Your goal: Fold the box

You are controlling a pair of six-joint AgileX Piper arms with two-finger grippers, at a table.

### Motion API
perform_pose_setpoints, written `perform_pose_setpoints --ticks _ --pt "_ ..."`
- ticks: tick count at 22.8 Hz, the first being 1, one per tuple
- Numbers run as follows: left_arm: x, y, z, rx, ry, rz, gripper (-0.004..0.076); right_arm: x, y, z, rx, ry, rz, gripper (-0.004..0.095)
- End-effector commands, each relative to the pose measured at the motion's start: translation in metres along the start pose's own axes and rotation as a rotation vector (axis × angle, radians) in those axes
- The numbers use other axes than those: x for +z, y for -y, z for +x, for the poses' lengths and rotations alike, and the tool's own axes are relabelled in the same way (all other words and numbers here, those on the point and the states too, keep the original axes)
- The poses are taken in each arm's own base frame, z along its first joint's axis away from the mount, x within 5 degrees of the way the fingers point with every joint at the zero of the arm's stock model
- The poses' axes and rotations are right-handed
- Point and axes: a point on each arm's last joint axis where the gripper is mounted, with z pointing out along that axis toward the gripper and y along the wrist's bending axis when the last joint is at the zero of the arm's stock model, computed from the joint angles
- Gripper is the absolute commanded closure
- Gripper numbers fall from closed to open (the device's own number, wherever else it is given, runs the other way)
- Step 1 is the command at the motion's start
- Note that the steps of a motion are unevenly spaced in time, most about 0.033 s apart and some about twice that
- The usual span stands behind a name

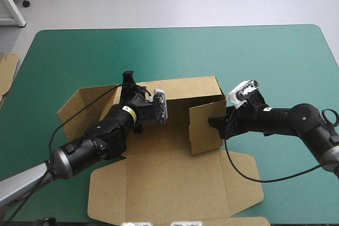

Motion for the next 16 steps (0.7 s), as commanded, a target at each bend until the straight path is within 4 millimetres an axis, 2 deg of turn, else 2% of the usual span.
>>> perform_pose_setpoints --ticks 1,8,16 --pt "0.004 0.011 -0.005 -0.116 0.021 0.081 0.0738 -0.006 0.000 -0.010 -0.019 0.055 0.034 0.0342" --pt "0.008 0.014 -0.007 -0.127 0.017 0.088 0.0738 0.000 0.004 -0.012 -0.013 0.070 0.032 0.0373" --pt "0.012 0.016 -0.008 -0.148 0.017 0.090 0.0738 0.017 -0.019 -0.018 -0.170 0.082 0.106 0.0373"
